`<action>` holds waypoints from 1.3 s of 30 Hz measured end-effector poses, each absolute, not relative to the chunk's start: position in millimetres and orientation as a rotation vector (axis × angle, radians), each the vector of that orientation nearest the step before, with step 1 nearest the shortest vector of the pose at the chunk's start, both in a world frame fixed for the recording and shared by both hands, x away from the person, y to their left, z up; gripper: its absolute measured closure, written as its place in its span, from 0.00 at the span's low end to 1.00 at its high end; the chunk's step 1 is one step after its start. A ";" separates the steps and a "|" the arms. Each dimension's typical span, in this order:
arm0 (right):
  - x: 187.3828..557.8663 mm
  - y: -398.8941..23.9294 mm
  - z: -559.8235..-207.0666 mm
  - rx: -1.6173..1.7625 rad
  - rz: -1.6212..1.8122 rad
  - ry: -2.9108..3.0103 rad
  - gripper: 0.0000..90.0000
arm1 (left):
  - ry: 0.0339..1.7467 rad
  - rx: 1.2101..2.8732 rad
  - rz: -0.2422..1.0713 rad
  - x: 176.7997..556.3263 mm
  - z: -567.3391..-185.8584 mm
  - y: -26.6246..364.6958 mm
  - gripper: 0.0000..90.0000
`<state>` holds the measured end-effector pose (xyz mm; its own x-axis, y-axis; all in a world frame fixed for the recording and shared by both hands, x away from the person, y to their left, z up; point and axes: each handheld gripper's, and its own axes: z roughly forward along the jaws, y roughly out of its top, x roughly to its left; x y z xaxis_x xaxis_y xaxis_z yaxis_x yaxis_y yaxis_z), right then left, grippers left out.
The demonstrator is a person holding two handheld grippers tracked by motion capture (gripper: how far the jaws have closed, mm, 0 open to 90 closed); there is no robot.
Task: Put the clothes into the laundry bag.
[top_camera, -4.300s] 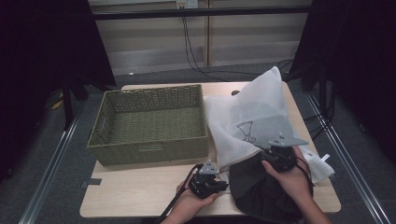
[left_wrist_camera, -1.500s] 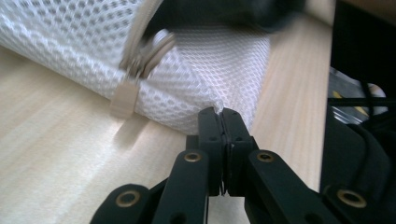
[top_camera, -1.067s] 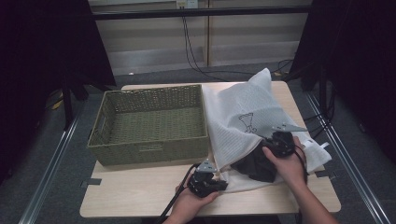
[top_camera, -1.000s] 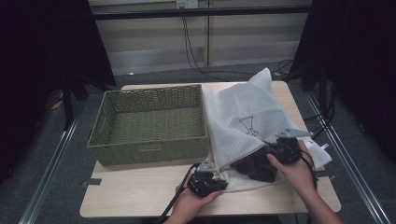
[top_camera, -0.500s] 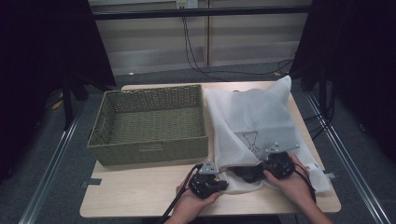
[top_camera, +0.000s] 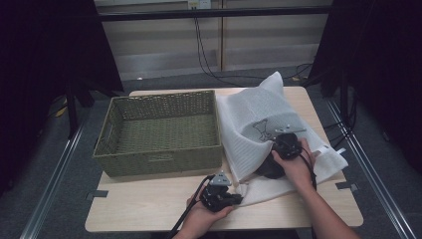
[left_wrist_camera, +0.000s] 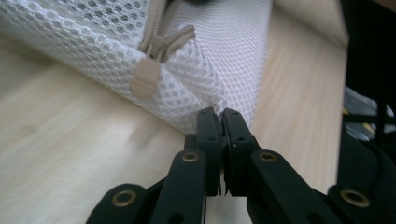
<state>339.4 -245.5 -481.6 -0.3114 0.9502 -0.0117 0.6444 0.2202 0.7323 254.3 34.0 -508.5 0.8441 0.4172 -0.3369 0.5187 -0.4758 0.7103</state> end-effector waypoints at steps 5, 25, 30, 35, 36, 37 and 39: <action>285.1 -255.1 -450.4 1.312 1.104 2.155 0.96 | 0.749 2.112 -0.117 258.1 -508.5 34.2 0.94; 236.6 -218.9 -486.7 1.145 1.085 2.550 0.97 | 0.738 2.131 -0.008 252.6 -507.1 29.7 0.95; 256.5 -206.6 -495.7 1.257 0.982 2.397 0.98 | 0.684 2.152 -0.132 254.8 -506.9 30.9 0.98; 278.3 -210.0 -499.6 1.375 0.956 2.246 0.98 | 0.626 2.178 -0.238 256.9 -506.9 34.2 0.98; 281.8 -211.7 -500.3 1.394 0.942 2.218 0.98 | 0.615 2.177 -0.247 257.0 -507.2 35.3 0.98; 285.6 -214.1 -501.4 1.400 0.930 2.186 0.98 | 0.607 2.183 -0.256 257.0 -506.8 36.5 0.98; 292.9 -218.4 -503.2 1.417 0.901 2.120 0.98 | 0.600 2.187 -0.266 256.8 -506.8 38.5 0.98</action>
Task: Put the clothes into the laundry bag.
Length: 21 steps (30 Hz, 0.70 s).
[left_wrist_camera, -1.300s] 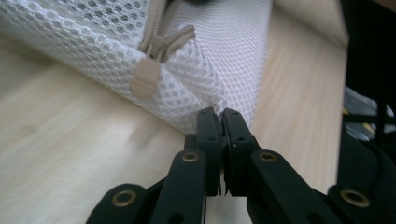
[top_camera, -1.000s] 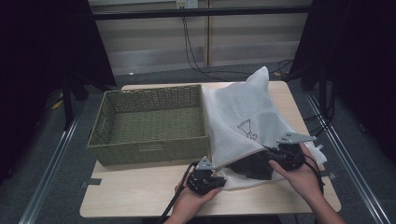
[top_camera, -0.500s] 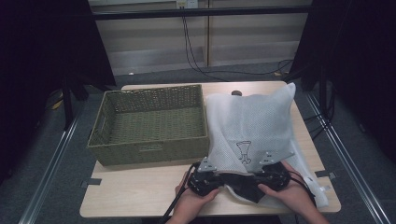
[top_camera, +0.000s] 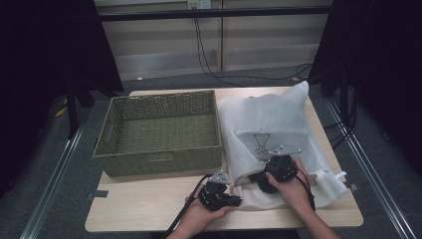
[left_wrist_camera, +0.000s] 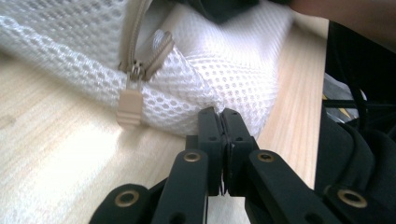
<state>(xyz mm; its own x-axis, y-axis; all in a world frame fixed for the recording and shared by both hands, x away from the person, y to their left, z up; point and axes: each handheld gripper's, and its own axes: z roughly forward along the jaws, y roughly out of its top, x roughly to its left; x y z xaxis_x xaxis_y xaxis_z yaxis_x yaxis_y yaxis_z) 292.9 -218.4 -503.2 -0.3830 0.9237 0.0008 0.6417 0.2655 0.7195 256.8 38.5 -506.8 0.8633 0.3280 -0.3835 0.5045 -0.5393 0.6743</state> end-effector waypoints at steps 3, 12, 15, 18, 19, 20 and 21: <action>303.9 -225.6 -505.5 1.464 0.898 2.055 0.98 | 0.586 2.192 -0.251 255.5 -506.4 37.9 0.98; 334.1 -227.1 -511.3 1.405 0.657 1.895 0.99 | 0.574 2.194 -0.254 253.6 -506.1 43.2 0.99; 337.6 -230.3 -510.6 1.403 0.672 1.908 0.99 | 0.581 2.188 -0.251 254.7 -506.8 44.2 0.98; 332.1 -235.3 -505.5 1.433 0.767 1.938 0.98 | 0.597 2.177 -0.235 254.8 -507.3 43.9 0.98; 328.2 -237.5 -502.3 1.427 0.823 1.956 0.98 | 0.598 2.176 -0.233 255.0 -507.4 43.7 0.98; 323.2 -238.0 -498.5 1.408 0.847 1.963 0.98 | 0.607 2.171 -0.234 254.9 -507.6 43.5 0.98; 317.3 -237.6 -494.2 1.395 0.870 1.965 0.98 | 0.609 2.170 -0.232 254.9 -507.6 43.4 0.98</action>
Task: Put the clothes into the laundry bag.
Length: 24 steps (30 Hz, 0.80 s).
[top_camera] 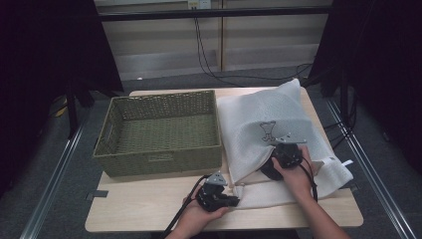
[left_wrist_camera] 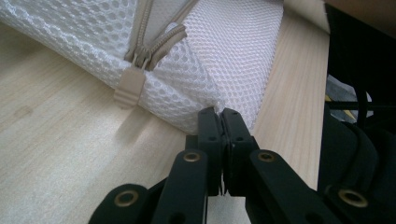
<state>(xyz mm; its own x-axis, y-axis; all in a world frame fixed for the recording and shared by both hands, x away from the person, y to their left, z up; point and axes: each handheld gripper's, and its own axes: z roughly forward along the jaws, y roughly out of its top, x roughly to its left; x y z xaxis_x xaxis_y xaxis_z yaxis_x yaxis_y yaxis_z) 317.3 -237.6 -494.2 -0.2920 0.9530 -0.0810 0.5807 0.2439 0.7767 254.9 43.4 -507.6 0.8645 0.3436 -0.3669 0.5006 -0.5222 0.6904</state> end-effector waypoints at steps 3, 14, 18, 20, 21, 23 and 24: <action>300.1 -237.5 -482.3 1.331 0.957 2.026 0.98 | 0.607 2.169 -0.223 255.1 -507.8 43.0 0.98; 255.9 -255.5 -455.9 1.235 1.134 2.152 0.97 | 0.626 2.165 -0.205 254.9 -507.8 42.3 0.98; 251.0 -262.7 -462.5 1.196 1.154 2.262 0.97 | 0.635 2.165 -0.193 255.1 -507.5 41.7 0.98; 249.7 -262.7 -471.0 1.173 1.136 2.339 0.97 | 0.644 2.160 -0.192 255.1 -507.6 41.3 0.98; 250.0 -261.8 -476.7 1.168 1.112 2.385 0.97 | 0.644 2.160 -0.191 255.2 -507.5 41.4 0.98; 252.5 -260.1 -489.3 1.159 1.071 2.464 0.97 | 0.643 2.160 -0.191 255.2 -507.6 41.4 0.98; 253.6 -259.1 -493.2 1.173 1.060 2.485 0.98 | 0.642 2.163 -0.187 255.0 -507.4 41.4 0.98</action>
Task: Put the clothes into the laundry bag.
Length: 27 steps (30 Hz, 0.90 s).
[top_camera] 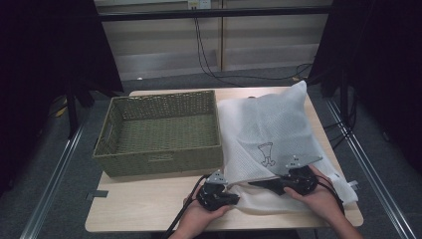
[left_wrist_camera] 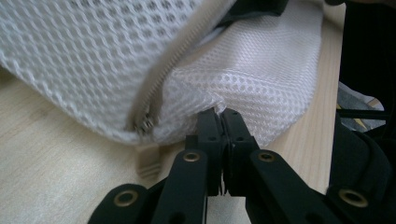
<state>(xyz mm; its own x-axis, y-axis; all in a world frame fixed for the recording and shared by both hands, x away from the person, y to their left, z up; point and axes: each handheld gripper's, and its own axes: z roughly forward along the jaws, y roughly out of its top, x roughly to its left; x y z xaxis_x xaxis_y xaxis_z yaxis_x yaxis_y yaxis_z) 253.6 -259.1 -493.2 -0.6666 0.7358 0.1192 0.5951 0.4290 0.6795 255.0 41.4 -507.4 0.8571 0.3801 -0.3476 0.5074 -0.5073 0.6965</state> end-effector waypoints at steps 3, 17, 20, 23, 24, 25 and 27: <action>266.9 -254.9 -497.6 1.223 1.081 2.501 0.98 | 0.641 2.161 -0.188 255.4 -507.4 40.8 0.98; 357.0 -214.6 -506.4 1.388 0.808 2.052 0.98 | 0.615 2.170 -0.293 257.8 -508.2 43.1 0.99; 353.7 -212.8 -499.1 1.399 0.824 2.094 0.98 | 0.634 2.154 -0.275 259.2 -508.9 44.7 0.98; 331.5 -221.7 -483.3 1.319 0.969 2.152 0.98 | 0.665 2.147 -0.251 261.6 -508.7 46.0 0.98; 322.3 -225.4 -477.4 1.310 0.995 2.160 0.98 | 0.675 2.142 -0.239 262.0 -508.8 46.0 0.98; 313.1 -229.7 -472.6 1.298 1.032 2.187 0.97 | 0.683 2.134 -0.229 261.9 -509.0 45.4 0.98; 295.6 -236.5 -466.7 1.243 1.067 2.252 0.97 | 0.694 2.138 -0.204 261.3 -508.2 45.0 0.98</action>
